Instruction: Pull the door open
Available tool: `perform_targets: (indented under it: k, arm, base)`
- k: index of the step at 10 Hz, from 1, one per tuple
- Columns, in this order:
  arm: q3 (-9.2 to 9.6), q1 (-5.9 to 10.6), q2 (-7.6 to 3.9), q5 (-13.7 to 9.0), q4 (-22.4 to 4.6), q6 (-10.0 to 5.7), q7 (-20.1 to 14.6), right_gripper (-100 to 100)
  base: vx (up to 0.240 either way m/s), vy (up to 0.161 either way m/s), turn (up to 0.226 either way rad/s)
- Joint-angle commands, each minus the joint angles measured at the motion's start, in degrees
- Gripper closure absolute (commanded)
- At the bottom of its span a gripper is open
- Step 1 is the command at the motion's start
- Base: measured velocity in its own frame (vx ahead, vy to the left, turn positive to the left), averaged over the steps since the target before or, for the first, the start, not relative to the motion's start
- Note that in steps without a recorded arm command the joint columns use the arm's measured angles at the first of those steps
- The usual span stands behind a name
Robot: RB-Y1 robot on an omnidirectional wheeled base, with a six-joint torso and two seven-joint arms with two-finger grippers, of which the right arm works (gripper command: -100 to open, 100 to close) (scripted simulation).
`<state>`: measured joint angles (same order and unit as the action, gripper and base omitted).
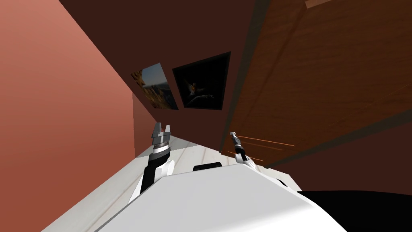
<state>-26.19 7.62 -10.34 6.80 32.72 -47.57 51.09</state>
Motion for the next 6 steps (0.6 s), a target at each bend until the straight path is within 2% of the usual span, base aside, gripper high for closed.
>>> perform_targets:
  k: [1, 2, 6]
  arm:
    - [0.47, -0.23, 0.2, -0.75, 0.22, 0.24, -2.86, 100]
    - [0.47, -0.23, 0.2, -0.75, 0.22, 0.24, -3.27, 100]
    - [1.08, -0.26, -0.05, -2.36, 0.03, 0.13, -9.26, 100]
  base:
    - [-0.03, -0.011, 0.054]
    - [-0.023, -0.009, 0.027]
    - [-0.029, -0.008, 0.04]
